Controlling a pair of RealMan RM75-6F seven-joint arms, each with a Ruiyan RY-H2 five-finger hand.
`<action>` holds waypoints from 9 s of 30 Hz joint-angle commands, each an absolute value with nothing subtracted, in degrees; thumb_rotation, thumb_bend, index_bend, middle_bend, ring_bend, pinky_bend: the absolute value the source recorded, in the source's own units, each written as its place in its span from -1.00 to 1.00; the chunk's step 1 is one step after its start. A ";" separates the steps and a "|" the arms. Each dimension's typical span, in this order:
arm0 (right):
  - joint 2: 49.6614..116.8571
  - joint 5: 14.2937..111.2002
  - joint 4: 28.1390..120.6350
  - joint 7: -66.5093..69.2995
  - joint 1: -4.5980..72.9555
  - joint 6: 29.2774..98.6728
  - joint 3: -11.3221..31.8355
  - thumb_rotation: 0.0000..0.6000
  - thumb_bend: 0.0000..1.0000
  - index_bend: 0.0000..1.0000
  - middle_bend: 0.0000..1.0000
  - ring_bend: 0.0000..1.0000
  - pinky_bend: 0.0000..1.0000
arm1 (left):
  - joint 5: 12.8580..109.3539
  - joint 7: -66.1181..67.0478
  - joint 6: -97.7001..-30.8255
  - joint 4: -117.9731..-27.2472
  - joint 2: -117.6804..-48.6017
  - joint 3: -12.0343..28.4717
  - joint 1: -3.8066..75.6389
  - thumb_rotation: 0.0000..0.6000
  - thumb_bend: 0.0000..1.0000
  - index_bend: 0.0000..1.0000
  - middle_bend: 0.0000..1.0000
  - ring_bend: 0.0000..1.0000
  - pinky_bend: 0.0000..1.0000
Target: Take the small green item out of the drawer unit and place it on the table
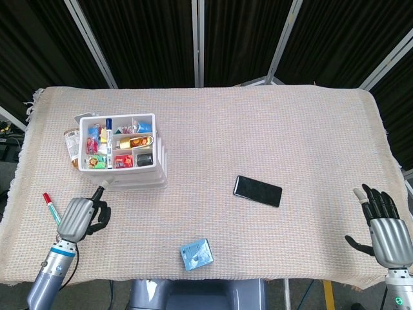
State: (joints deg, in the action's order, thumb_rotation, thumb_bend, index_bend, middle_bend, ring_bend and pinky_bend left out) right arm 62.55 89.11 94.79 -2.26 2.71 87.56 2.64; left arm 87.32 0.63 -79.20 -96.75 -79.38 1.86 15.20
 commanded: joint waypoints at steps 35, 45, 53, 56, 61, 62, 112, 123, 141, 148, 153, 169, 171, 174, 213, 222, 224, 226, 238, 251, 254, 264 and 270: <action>62.89 88.97 94.88 -3.43 2.86 86.86 2.45 1.00 -0.96 -1.00 -1.00 -1.00 -1.00 | 79.89 9.20 -79.51 -95.35 -79.38 5.79 14.31 1.00 0.27 -0.58 0.64 0.67 0.48; 62.94 88.83 94.80 -3.42 2.91 86.69 2.48 1.00 -0.96 -1.00 -1.00 -1.00 -1.00 | 77.48 10.55 -77.78 -93.88 -80.37 6.45 15.04 1.00 0.27 -0.54 0.64 0.67 0.48; 62.99 88.87 94.82 -3.55 2.92 86.70 2.46 1.00 -0.96 -1.00 -1.00 -1.00 -1.00 | 77.41 9.90 -77.03 -95.05 -79.46 6.11 15.11 1.00 0.27 -0.13 0.64 0.67 0.48; 62.96 88.89 94.86 -3.51 2.89 86.75 2.45 1.00 -0.96 -1.00 -1.00 -1.00 -1.00 | 77.90 8.34 -76.87 -96.14 -78.74 6.02 15.10 1.00 0.27 -0.04 0.64 0.67 0.48; 62.92 88.89 94.86 -3.37 2.88 86.76 2.46 1.00 -0.96 -1.00 -1.00 -1.00 -1.00 | 78.89 6.98 -77.12 -97.76 -77.62 5.90 15.04 1.00 0.29 0.14 0.65 0.68 0.48; 62.89 88.96 94.89 -3.36 2.87 86.81 2.45 1.00 -0.96 -1.00 -1.00 -1.00 -1.00 | 79.06 6.85 -77.22 -98.10 -77.41 5.87 15.01 1.00 0.29 0.16 0.65 0.68 0.48; 62.79 89.22 95.37 -4.17 2.75 86.89 2.25 1.00 -0.96 -1.00 -1.00 -1.00 -1.00 | 87.88 2.11 -80.57 -102.26 -72.91 0.20 11.79 1.00 0.29 0.34 0.65 0.68 0.48; 62.83 89.25 95.49 -4.39 2.70 87.00 2.25 1.00 -0.96 -1.00 -1.00 -1.00 -1.00 | 93.51 9.07 -84.74 -105.93 -68.13 1.87 11.90 1.00 -0.42 -0.37 -0.27 -0.08 -0.16; 62.73 89.10 95.47 -4.03 2.80 86.60 2.22 1.00 -0.96 -1.00 -1.00 -1.00 -1.00 | 84.44 32.58 -73.44 -113.47 -58.75 11.34 22.26 1.00 -0.72 -0.50 0.13 0.03 -0.20; 62.78 88.79 95.27 -3.75 2.89 86.46 2.38 1.00 -0.96 -1.00 -1.00 -1.00 -1.00 | 83.39 41.61 -70.09 -112.57 -57.47 13.02 26.48 1.00 -0.93 -0.35 0.47 0.31 0.03; 62.83 88.77 95.18 -3.66 3.00 86.26 2.37 1.00 -0.96 -1.00 -1.00 -1.00 -1.00 | 83.38 43.27 -65.72 -114.75 -54.54 12.27 28.79 1.00 -0.94 -0.09 0.63 0.44 0.13; 62.70 88.91 95.04 -3.44 2.92 86.64 2.47 1.00 -0.96 -1.00 -1.00 -1.00 -1.00 | 85.86 53.52 -58.40 -110.82 -57.44 8.56 33.99 1.00 -0.93 -0.04 0.69 0.49 0.18; 62.69 89.02 95.07 -3.44 2.95 86.62 2.43 1.00 -0.96 -1.00 -1.00 -1.00 -1.00 | 84.80 55.07 -57.87 -110.78 -58.18 8.34 34.39 1.00 -0.92 -0.10 0.69 0.49 0.18; 62.68 89.13 95.07 -3.37 2.93 86.73 2.42 1.00 -0.96 -1.00 -1.00 -1.00 -1.00 | 83.10 57.83 -56.90 -110.69 -59.18 8.05 35.20 1.00 -0.91 -0.14 0.69 0.49 0.18; 61.96 89.05 95.19 -0.74 2.99 86.99 2.76 1.00 -0.96 -1.00 -1.00 -1.00 -1.00 | 78.52 66.07 -53.87 -103.30 -65.94 4.04 41.23 1.00 -0.91 -0.27 0.69 0.49 0.18; 61.98 89.24 95.01 0.08 3.03 87.05 2.75 1.00 -0.96 -1.00 -1.00 -1.00 -1.00 | 76.81 67.88 -53.97 -103.20 -66.87 3.57 41.83 1.00 -0.91 -0.20 0.69 0.49 0.18; 61.93 89.26 95.03 0.24 3.07 86.92 2.70 1.00 -0.96 -1.00 -1.00 -1.00 -1.00 | 76.80 68.03 -54.12 -103.04 -67.13 3.43 41.95 1.00 -0.87 -0.15 0.69 0.49 0.18; 61.92 89.30 95.01 0.20 3.11 86.87 2.68 1.00 -0.96 -1.00 -1.00 -1.00 -1.00 | 76.76 68.03 -54.21 -102.87 -67.36 3.21 42.00 1.00 -0.80 -0.11 0.69 0.49 0.18; 61.98 89.52 94.96 0.33 3.11 86.95 2.59 1.00 -0.96 -1.00 -1.00 -1.00 -1.00 | 77.08 66.75 -55.44 -102.89 -66.90 2.18 41.79 1.00 -0.41 -0.06 0.69 0.49 0.18; 61.82 89.59 95.16 0.41 2.97 87.35 2.66 1.00 -0.96 -1.00 -1.00 -1.00 -1.00 | 81.53 64.04 -59.04 -106.61 -64.05 1.74 41.00 1.00 -0.41 -0.06 0.69 0.49 0.18; 61.84 89.53 95.09 0.46 2.97 87.41 2.73 1.00 -0.96 -1.00 -1.00 -1.00 -1.00 | 82.79 62.80 -60.24 -108.04 -63.23 1.81 40.56 1.00 -0.41 -0.06 0.69 0.49 0.18; 61.74 89.68 95.21 0.42 2.87 87.68 2.71 1.00 -0.96 -1.00 -1.00 -1.00 -1.00 | 89.12 56.24 -67.15 -112.05 -58.17 1.85 37.05 1.00 -0.41 -0.07 0.69 0.49 0.18; 61.90 89.58 95.12 0.12 2.89 87.49 2.65 1.00 -0.96 -1.00 -1.00 -1.00 -1.00 | 91.40 51.57 -71.58 -111.11 -54.06 0.64 33.03 1.00 -0.41 -0.07 0.69 0.49 0.18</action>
